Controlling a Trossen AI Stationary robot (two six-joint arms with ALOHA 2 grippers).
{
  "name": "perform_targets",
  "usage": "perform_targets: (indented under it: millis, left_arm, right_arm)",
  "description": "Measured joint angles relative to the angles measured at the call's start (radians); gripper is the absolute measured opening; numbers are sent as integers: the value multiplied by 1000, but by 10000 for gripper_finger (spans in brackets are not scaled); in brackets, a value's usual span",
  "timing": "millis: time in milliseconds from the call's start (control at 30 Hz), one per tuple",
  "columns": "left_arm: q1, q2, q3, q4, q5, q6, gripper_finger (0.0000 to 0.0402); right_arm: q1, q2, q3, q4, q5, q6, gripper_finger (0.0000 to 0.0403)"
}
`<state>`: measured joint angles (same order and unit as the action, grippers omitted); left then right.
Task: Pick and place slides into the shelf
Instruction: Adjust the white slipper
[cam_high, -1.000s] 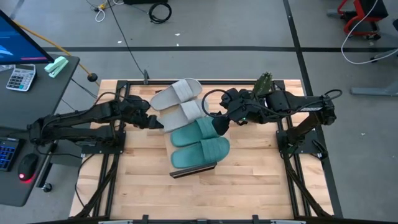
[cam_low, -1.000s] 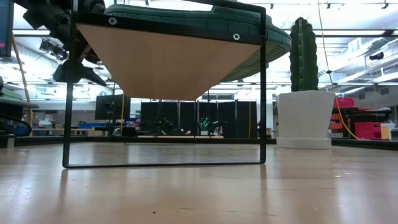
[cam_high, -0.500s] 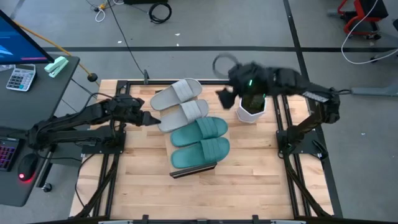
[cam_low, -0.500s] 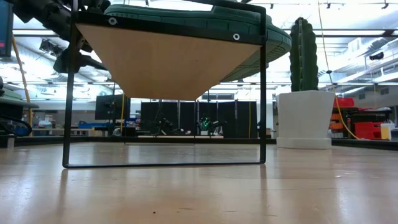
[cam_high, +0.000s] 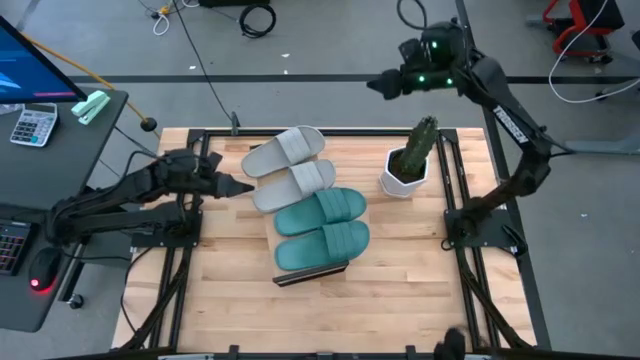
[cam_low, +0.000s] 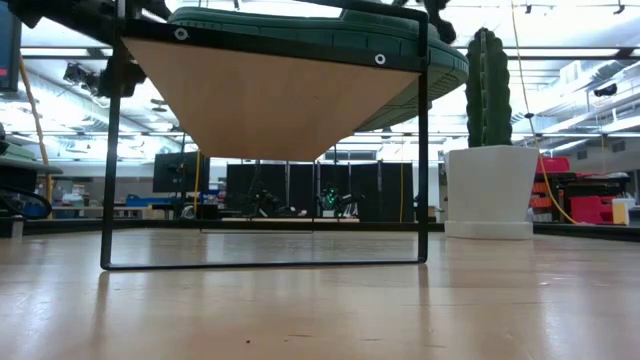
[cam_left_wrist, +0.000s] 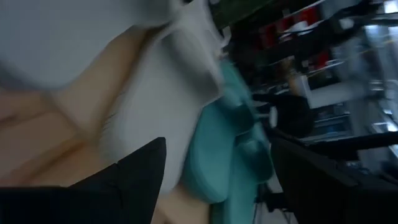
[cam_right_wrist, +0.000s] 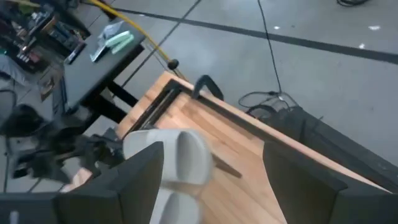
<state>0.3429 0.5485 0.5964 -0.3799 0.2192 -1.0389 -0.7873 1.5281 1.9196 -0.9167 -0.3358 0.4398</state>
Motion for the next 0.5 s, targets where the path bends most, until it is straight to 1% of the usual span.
perform_targets:
  millis: [67,167,267,367,500]
  left_arm:
    - [0,-7,0,44,0,8,293]
    - [0,-8,0,122,1,29,293]
    - [0,-6,0,167,1,33,293]
    - [0,-6,0,184,-5,37,293]
    - [1,-6,0,198,-30,43,293]
  right_arm:
    - [-52,18,0,-10,-30,-12,282]
    - [-122,50,0,-38,-46,-27,282]
    - [-191,95,0,-78,-80,-35,282]
    - [-252,148,0,-74,-167,-53,282]
    - [-321,231,0,-21,-338,-78,282]
